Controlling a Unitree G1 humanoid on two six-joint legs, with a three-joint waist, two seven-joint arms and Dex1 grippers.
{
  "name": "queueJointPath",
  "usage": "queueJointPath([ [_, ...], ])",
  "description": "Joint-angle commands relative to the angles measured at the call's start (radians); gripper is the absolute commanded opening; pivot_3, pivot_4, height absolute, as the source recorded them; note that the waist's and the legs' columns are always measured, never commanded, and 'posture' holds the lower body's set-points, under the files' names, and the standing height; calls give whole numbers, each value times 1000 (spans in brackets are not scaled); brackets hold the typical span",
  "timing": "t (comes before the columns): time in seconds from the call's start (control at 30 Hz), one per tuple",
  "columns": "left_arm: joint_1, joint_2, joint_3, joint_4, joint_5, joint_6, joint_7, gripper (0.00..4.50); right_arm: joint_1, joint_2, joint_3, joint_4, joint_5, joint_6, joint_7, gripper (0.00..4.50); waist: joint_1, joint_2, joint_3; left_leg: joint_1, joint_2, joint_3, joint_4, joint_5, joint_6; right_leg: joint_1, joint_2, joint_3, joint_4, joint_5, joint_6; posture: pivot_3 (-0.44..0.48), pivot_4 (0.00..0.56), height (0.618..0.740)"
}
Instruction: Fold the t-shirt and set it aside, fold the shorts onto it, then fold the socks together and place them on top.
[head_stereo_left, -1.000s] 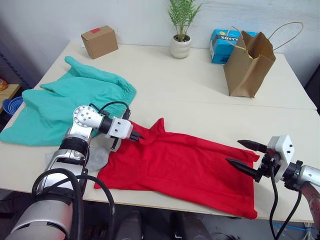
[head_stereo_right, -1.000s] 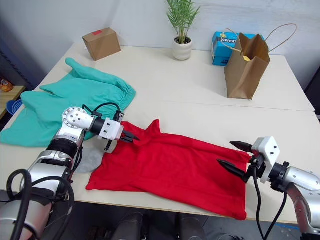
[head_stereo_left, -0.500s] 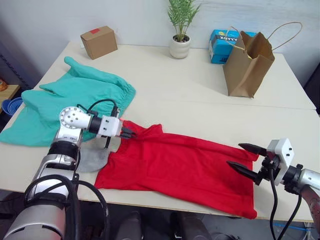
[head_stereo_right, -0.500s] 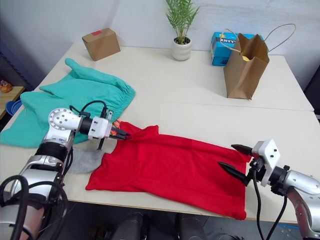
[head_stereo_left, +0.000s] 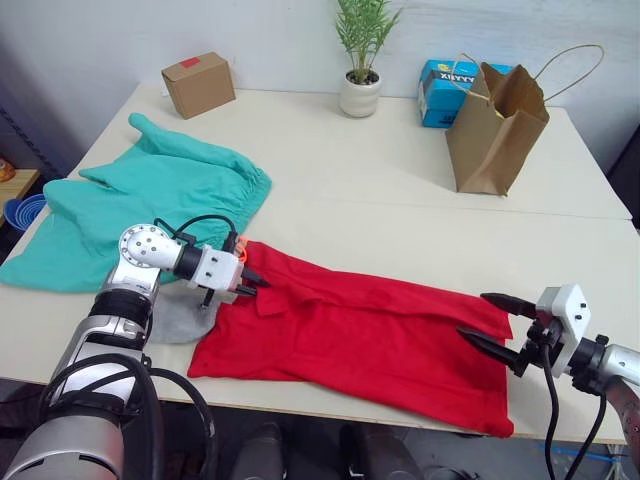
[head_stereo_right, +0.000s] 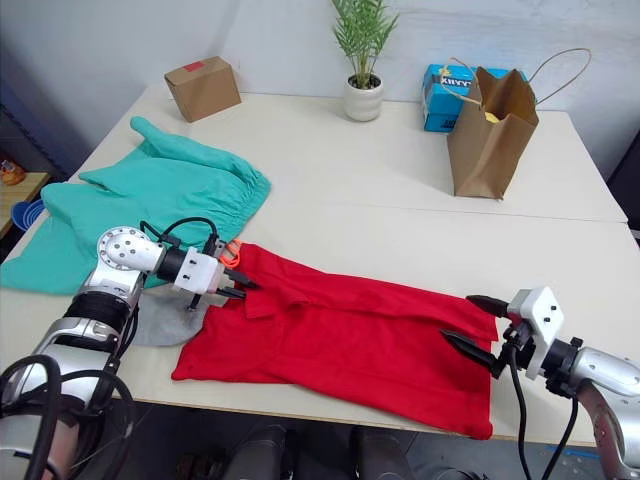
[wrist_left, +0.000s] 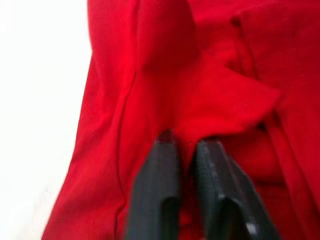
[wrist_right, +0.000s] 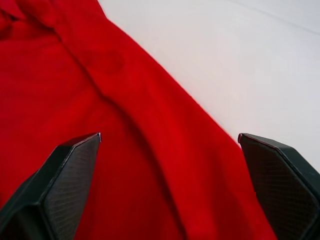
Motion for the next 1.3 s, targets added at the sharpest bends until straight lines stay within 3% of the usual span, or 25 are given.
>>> queueJointPath([
  [0.03, -18, 45, 11, -69, -42, 196, -93, 1919, 18, -11, -33, 7, 8, -22, 27, 4500, 1, 0, 0, 0, 0, 0, 0, 0, 0, 0, 0, 0, 0, 0, 0, 0, 150, 740],
  [0.13, -22, 89, -5, -126, -52, 357, -113, 2886, 44, -36, -53, 5, 29, -2, 66, 4500, 2, 0, 0, 0, 0, -1, 0, 0, 0, 0, 0, 0, 0, 0, 0, 0, 150, 740],
  [0.2, -39, 175, -65, -166, -81, 483, -113, 3503, 83, -89, -119, -53, 140, 124, 107, 4500, 2, 0, 0, 0, 0, -1, 0, 0, 0, 0, 0, 0, -1, 0, 0, 0, 150, 740],
  [0.3, -65, 224, -69, -248, -186, 717, -113, 3503, 65, -142, -197, -107, 297, 274, 115, 4500, -2, 0, 0, 0, 0, -1, -1, 0, 0, 0, 0, 0, -1, 0, 0, 0, 150, 740],
  [0.4, -48, 174, -3, -343, -256, 842, -73, 3545, -26, -117, -206, -94, 324, 298, 31, 3900, 2, -1, -1, 2, 0, -2, -1, 0, 0, 4, -1, -1, -1, 0, 0, 0, 150, 740],
  [0.53, 34, 62, 50, -522, -277, 913, 112, 2653, -117, -90, -62, -77, 120, 127, 8, 2500, 5, -1, -1, 0, -1, -3, 0, 0, 0, 3, -1, -1, -3, 0, 0, 0, 150, 740],
  [0.77, 188, -157, -1, -732, -174, 995, 434, 283, -245, 1, 154, -21, -81, -17, -48, 0, 2, -1, -1, -2, 0, -2, 0, 1, -2, 1, -1, 0, -5, 0, 0, 0, 150, 740],
  [0.8, 198, -187, -18, -736, -145, 1005, 483, 42, -243, 7, 182, -13, -109, -32, -48, 0, 3, -1, -1, -2, 0, -2, 0, 1, -2, 1, -1, 0, -4, 0, 0, 0, 150, 740],
  [0.87, 209, -262, -44, -725, -76, 991, 603, 42, -225, 13, 242, 22, -187, -85, -56, 0, 6, -1, -1, -2, 0, -2, 0, 1, -2, 1, 0, 0, -4, 0, 0, 0, 150, 740],
  [1.0, 256, -304, -90, -769, -18, 1054, 668, 42, -200, 23, 279, 116, -269, -145, -93, 0, 12, -1, -1, -2, -1, -1, 0, 1, -2, 2, -1, 0, -6, 1, 1, 0, 150, 740],
  [1.13, 345, -226, -132, -888, -10, 1141, 605, 42, -165, 20, 273, 151, -266, -128, -104, 0, 1, -1, -2, 0, 0, -1, 0, 1, -3, 3, 0, 1, -5, 1, 1, 0, 150, 740],
  [1.3, 378, -142, -81, -926, -12, 1137, 597, 42, -57, -12, 195, 92, -154, -127, 3, 0, 6, 0, -4, 11, 0, -2, -5, 0, 0, 14, 0, 0, -9, 1, 1, 0, 150, 740],
])
